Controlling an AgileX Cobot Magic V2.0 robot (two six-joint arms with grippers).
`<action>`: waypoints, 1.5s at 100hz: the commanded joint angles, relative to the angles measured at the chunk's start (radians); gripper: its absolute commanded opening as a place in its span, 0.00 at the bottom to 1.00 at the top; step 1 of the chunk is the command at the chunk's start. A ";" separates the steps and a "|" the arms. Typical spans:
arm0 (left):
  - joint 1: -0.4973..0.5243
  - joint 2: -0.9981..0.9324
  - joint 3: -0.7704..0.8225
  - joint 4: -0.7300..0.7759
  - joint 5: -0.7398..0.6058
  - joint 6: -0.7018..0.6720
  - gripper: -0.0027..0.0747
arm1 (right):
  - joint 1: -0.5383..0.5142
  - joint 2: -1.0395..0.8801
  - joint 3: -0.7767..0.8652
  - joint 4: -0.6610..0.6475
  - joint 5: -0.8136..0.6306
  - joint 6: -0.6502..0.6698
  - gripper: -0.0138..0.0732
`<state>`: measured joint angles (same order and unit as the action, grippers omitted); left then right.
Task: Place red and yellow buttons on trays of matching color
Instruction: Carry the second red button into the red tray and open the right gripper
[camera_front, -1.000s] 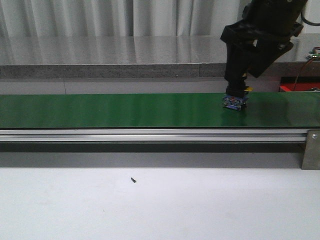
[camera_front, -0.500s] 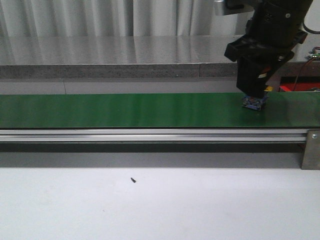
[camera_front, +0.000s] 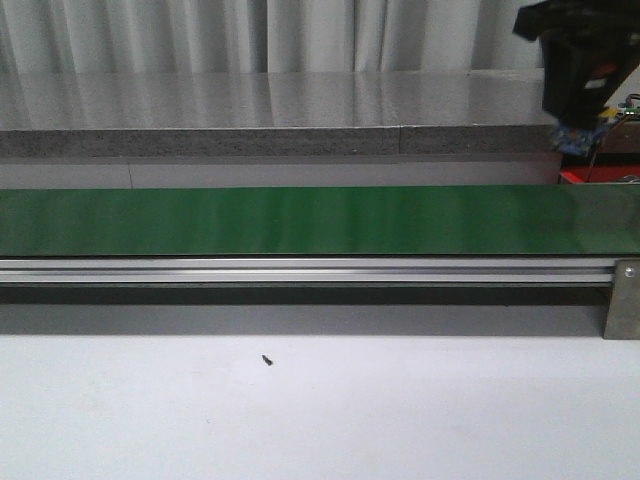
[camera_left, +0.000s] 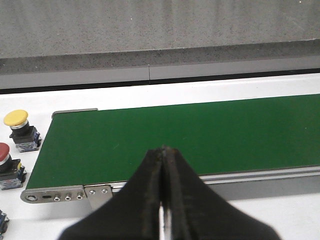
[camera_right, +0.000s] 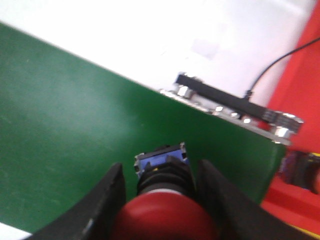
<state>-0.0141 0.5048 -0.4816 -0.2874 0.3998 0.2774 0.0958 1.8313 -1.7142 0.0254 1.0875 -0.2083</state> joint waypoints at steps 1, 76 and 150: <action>-0.008 0.004 -0.029 -0.019 -0.077 -0.001 0.01 | -0.065 -0.045 -0.095 -0.011 0.007 0.001 0.41; -0.008 0.004 -0.029 -0.019 -0.077 -0.001 0.01 | -0.342 0.359 -0.481 0.086 -0.014 -0.026 0.41; -0.008 0.004 -0.029 -0.019 -0.077 -0.001 0.01 | -0.342 0.483 -0.510 0.130 -0.048 -0.042 0.41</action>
<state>-0.0141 0.5048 -0.4816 -0.2874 0.3998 0.2774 -0.2434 2.3771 -2.1907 0.1383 1.0680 -0.2410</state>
